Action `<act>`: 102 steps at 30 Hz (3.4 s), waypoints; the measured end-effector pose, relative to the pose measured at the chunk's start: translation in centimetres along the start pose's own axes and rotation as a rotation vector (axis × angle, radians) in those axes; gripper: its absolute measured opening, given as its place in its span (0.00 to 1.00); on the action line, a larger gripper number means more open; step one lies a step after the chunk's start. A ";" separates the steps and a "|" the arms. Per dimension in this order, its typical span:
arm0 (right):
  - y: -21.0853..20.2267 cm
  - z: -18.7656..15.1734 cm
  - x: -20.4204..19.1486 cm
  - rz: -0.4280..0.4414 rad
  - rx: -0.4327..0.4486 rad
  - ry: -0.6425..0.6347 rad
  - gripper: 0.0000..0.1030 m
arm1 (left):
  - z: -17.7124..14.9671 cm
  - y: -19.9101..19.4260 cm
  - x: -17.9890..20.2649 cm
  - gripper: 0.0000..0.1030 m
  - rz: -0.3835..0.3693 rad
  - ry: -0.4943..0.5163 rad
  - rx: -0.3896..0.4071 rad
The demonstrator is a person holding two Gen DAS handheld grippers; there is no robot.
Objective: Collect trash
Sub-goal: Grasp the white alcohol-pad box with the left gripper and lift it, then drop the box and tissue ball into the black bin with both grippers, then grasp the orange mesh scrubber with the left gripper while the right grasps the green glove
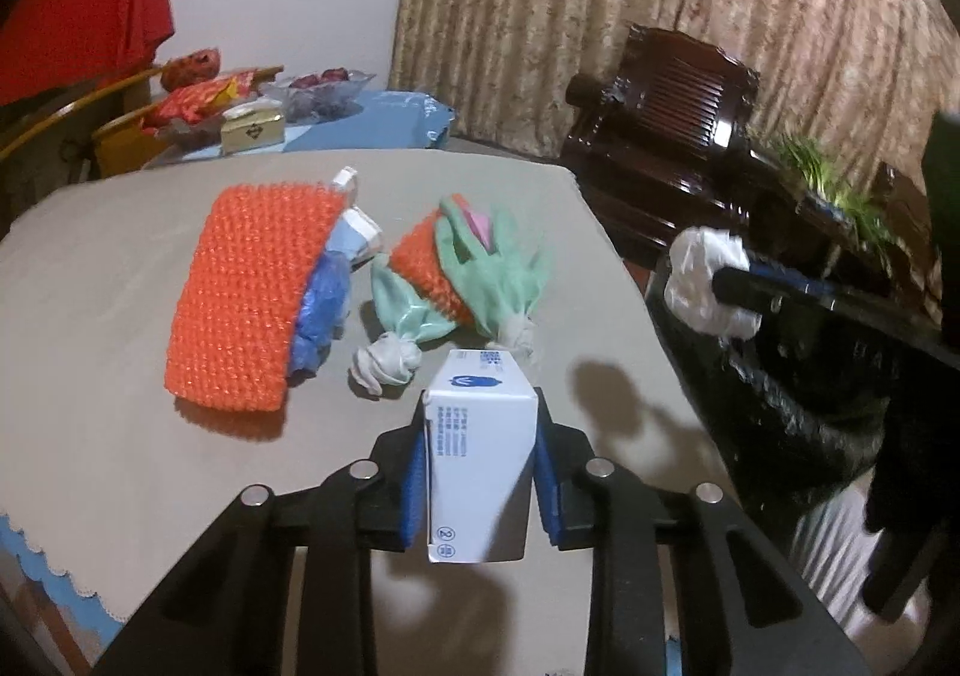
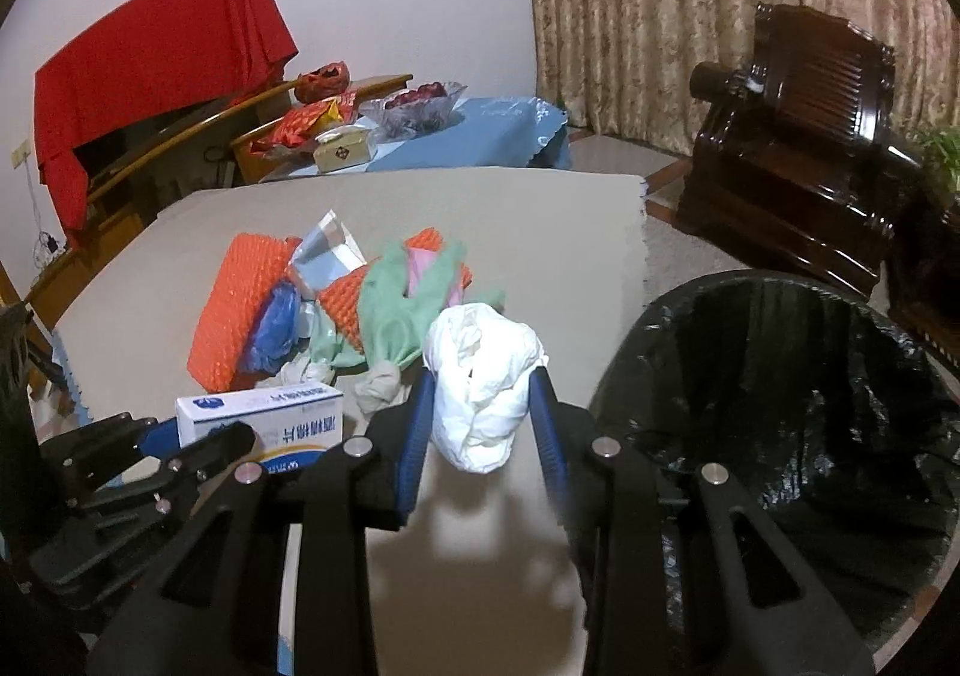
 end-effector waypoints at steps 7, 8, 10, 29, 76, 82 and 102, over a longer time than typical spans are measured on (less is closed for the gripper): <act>-0.2 -1.4 0.7 -0.003 -0.027 0.033 0.31 | -0.9 1.9 0.7 0.31 0.057 0.067 -0.019; -0.2 -1.5 0.7 -0.002 -0.028 0.035 0.31 | -1.3 2.2 0.4 0.31 0.058 0.053 -0.035; -0.1 -1.5 0.7 -0.007 -0.030 0.031 0.31 | -1.9 2.9 -0.1 0.31 0.062 0.038 -0.061; -6.5 0.1 8.8 -0.176 0.092 0.110 0.31 | 4.6 -0.5 10.3 0.29 -0.190 0.100 0.067; -0.1 3.3 2.5 -0.123 0.106 0.056 0.94 | 8.3 -0.5 -4.7 0.93 0.168 -0.002 0.189; 4.8 3.5 -1.8 -0.068 0.038 0.001 0.94 | 7.4 0.5 -9.0 0.92 0.234 -0.038 0.165; 14.8 0.6 -5.7 0.024 -0.168 -0.029 0.49 | 5.5 3.7 -12.6 0.91 0.246 -0.076 0.089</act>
Point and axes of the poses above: each gripper's, at about its wrist camera, not at the fingertips, and y roughly the way its jaws point, x to its right, z to its top, the point moved 8 cm from there along y, roughly the way its jaws point, and after that the axes turned 11 degrees about -y, right-handed, at the moved point
